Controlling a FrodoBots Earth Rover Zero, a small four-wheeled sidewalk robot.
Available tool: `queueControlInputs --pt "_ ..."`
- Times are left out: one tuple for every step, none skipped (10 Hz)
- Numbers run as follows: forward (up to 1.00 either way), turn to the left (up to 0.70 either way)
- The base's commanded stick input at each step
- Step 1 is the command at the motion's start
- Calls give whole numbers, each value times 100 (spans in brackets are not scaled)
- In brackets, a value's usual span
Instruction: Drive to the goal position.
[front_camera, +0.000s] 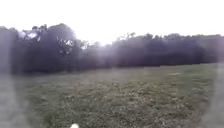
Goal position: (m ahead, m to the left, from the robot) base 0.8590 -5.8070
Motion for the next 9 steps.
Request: queueControlInputs --pt "70 -34" --pt "70 -34" --pt "70 -34" --pt "70 -34" --pt "70 -34" --pt "70 -34" --pt "70 -34" --pt "70 -34" --pt "70 -34"
